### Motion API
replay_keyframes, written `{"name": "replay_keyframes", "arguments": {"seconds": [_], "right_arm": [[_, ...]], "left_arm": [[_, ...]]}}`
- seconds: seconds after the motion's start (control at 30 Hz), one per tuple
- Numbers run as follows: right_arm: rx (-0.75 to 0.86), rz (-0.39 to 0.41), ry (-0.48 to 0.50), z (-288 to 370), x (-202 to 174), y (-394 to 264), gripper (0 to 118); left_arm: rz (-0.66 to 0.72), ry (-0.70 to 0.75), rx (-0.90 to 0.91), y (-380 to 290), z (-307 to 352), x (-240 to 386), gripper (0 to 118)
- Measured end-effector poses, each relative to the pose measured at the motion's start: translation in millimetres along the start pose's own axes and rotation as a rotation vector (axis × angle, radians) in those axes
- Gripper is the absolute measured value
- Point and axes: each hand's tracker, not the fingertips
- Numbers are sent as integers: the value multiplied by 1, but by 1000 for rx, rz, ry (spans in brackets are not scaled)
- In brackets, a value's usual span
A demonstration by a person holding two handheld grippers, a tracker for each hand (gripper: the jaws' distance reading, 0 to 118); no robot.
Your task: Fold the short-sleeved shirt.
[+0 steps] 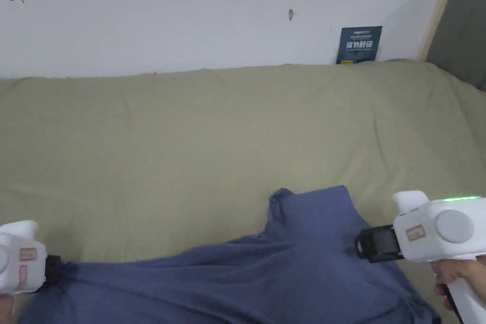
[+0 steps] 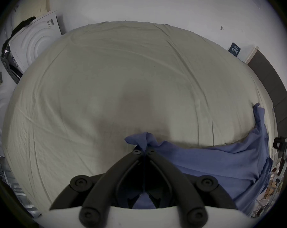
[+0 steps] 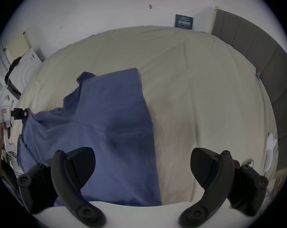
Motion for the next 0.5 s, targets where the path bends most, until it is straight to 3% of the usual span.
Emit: {"name": "replay_keyframes", "arguments": {"seconds": [0.07, 0.1, 0.13, 0.17, 0.2, 0.23, 0.27, 0.37, 0.5], "right_arm": [[-27, -27, 6, -15, 3, 9, 114], [-49, -37, -7, -21, 4, 12, 101], [-67, -31, 3, -25, 6, 14, 74], [-70, -22, 1, -28, 8, 13, 71], [-60, 7, -87, -25, 4, 10, 59], [-40, 14, -27, -20, 5, 8, 20], [-27, 13, -27, -13, 6, 8, 3], [36, -17, -3, 4, 6, 5, 3], [83, 21, -19, 36, -13, -5, 3]], "left_arm": [[3, 0, 2, -8, -5, 4, 0], [7, -1, 4, -10, -3, 5, 0], [11, -9, 0, -10, -7, 1, 0], [8, -10, 3, -11, -7, 2, 0], [6, -10, 4, -13, -6, 4, 0], [6, -10, 5, -14, -4, 6, 0], [6, -15, -3, -11, -9, 1, 0], [0, -13, 0, -13, -4, 4, 0], [16, -31, 25, -15, 13, -2, 0]]}}
